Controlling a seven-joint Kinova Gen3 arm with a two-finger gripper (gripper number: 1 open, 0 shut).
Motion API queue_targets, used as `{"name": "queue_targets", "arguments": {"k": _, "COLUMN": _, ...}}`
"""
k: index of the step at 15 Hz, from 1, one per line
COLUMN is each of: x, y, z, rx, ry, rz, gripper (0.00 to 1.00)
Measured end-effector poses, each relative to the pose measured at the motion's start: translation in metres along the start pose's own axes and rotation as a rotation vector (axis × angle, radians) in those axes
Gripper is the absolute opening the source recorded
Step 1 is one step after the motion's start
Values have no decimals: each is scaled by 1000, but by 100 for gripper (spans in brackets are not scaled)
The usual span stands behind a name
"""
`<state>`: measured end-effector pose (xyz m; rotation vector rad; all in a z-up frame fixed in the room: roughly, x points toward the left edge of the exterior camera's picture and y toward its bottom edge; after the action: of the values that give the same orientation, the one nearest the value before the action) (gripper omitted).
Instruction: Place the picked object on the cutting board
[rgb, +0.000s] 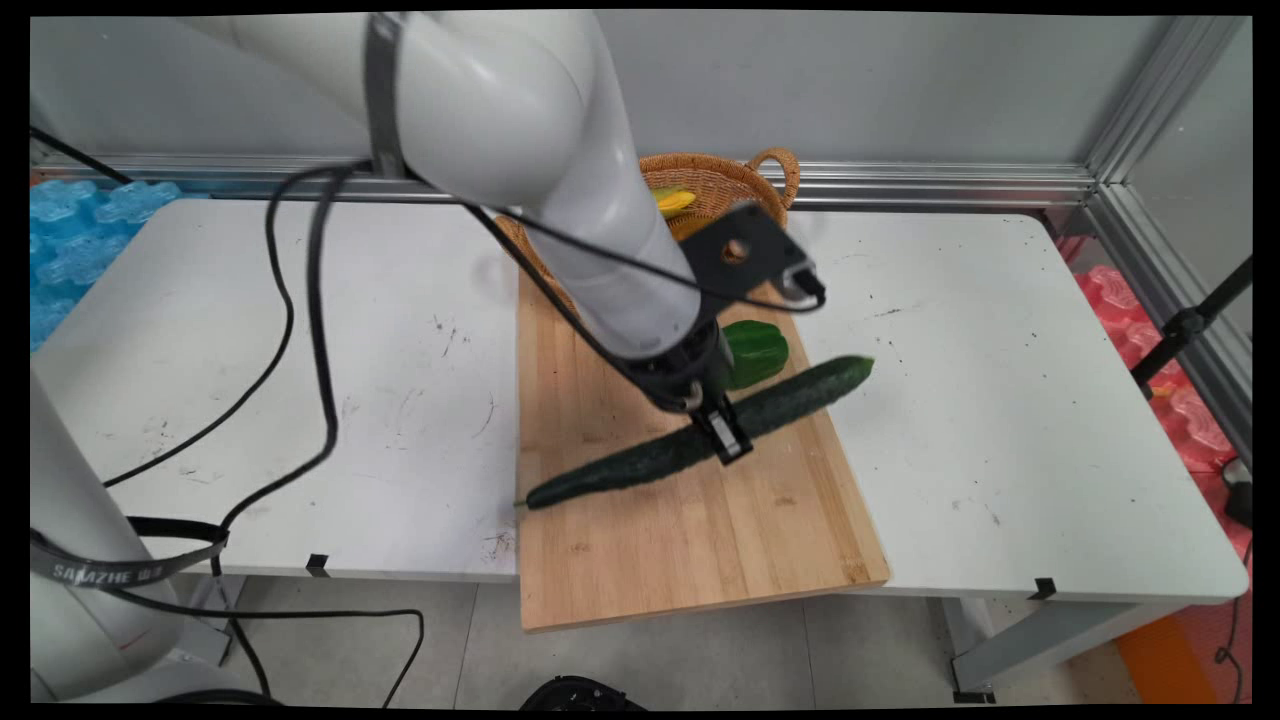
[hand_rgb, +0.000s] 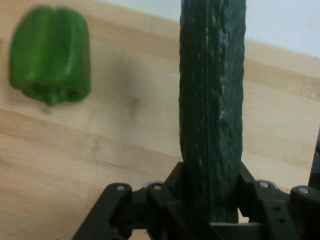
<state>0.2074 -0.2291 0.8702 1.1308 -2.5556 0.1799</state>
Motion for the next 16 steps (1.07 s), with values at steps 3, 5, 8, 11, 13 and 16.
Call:
{"name": "queue_targets", "arguments": {"k": 3, "x": -4, "y": 4, "z": 18, "rx": 5, "ry": -25, "rz": -16, "gripper": 0}}
{"name": "queue_targets", "arguments": {"k": 5, "x": -7, "y": 6, "z": 33, "rx": 9, "ry": -47, "rz": -28, "gripper": 0}}
{"name": "queue_targets", "arguments": {"k": 8, "x": -11, "y": 6, "z": 55, "rx": 13, "ry": -73, "rz": -47, "gripper": 0}}
{"name": "queue_targets", "arguments": {"k": 11, "x": -14, "y": 6, "z": 74, "rx": 13, "ry": -92, "rz": -63, "gripper": 0}}
{"name": "queue_targets", "arguments": {"k": 13, "x": -15, "y": 5, "z": 84, "rx": 11, "ry": -99, "rz": -70, "gripper": 0}}
{"name": "queue_targets", "arguments": {"k": 16, "x": -14, "y": 6, "z": 93, "rx": 3, "ry": -95, "rz": -74, "gripper": 100}}
